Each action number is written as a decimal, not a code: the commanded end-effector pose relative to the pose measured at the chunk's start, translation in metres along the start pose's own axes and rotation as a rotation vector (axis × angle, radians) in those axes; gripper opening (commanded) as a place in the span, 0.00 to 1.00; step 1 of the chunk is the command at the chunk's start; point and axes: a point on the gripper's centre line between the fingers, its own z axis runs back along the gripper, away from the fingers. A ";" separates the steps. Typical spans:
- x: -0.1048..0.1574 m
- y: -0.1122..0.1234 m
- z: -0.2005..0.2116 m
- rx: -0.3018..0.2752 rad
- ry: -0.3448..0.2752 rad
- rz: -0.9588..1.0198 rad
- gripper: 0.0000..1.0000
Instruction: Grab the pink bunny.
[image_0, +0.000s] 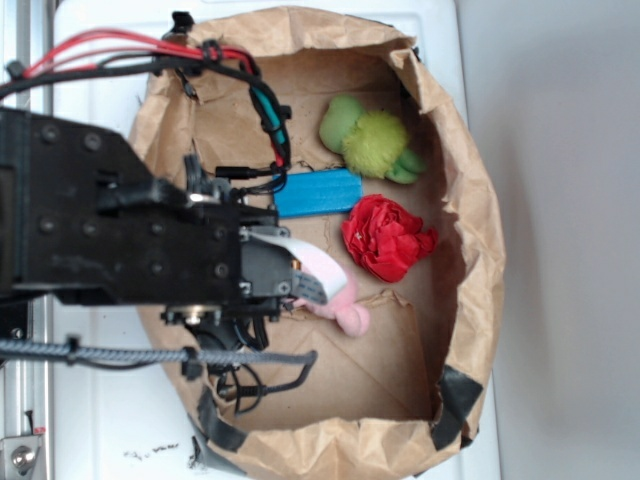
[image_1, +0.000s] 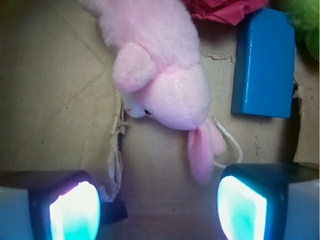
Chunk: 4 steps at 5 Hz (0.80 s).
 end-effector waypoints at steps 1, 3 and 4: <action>0.046 -0.013 0.017 -0.017 -0.059 0.009 1.00; 0.076 -0.020 0.012 -0.019 -0.064 0.042 1.00; 0.079 -0.020 0.011 -0.014 -0.064 0.038 1.00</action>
